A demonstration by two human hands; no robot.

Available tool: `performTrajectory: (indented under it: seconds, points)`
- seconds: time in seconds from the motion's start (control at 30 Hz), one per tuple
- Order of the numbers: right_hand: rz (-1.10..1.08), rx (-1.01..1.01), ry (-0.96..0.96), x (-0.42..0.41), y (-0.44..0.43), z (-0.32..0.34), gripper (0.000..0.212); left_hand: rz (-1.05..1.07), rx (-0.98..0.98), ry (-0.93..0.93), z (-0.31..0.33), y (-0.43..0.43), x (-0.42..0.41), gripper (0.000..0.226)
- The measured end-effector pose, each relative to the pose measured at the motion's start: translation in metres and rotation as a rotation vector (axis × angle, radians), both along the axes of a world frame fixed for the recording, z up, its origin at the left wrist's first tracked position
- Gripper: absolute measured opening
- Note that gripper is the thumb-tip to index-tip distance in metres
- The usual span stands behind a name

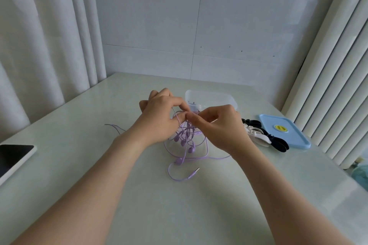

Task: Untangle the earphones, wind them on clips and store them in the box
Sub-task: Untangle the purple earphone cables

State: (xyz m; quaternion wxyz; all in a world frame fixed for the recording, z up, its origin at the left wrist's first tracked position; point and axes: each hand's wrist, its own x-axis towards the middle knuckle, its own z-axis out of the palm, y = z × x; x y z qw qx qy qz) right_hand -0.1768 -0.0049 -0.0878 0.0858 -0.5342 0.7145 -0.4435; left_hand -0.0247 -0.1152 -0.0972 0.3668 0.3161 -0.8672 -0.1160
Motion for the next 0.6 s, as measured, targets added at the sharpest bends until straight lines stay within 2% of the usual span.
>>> performTrajectory:
  seconds: [0.1,0.2,0.27,0.3,0.37,0.43,0.53,0.6]
  points:
    - [-0.028,0.047,-0.172,-0.004,-0.001,0.001,0.016,-0.043,0.086,0.110,0.002,-0.003,0.001,0.006]
    - [-0.067,0.099,-0.403,-0.009,0.001,0.003,0.017,-0.079,0.194,0.309,0.006,-0.009,0.005,0.011]
    - [-0.095,0.132,-0.441,-0.013,0.002,0.002,0.016,-0.129,0.296,0.412,0.007,-0.010,0.005,0.010]
    - [-0.117,0.133,-0.409,-0.014,0.002,0.000,0.015,-0.140,0.327,0.434,0.007,-0.010,0.005,0.011]
    - [-0.170,0.112,-0.182,-0.016,-0.002,-0.005,0.020,-0.128,0.322,0.412,0.006,-0.010,0.005,0.010]
    - [-0.196,0.097,0.029,-0.014,-0.005,-0.006,0.039,-0.093,0.281,0.373,0.004,-0.009,0.004,0.011]
    - [-0.084,0.036,0.065,-0.006,-0.003,-0.003,0.064,-0.104,0.259,0.364,0.005,-0.007,0.003,0.011]
    - [0.008,-0.072,0.135,-0.001,-0.001,-0.003,0.062,-0.162,0.274,0.350,0.006,-0.004,0.003,0.010]
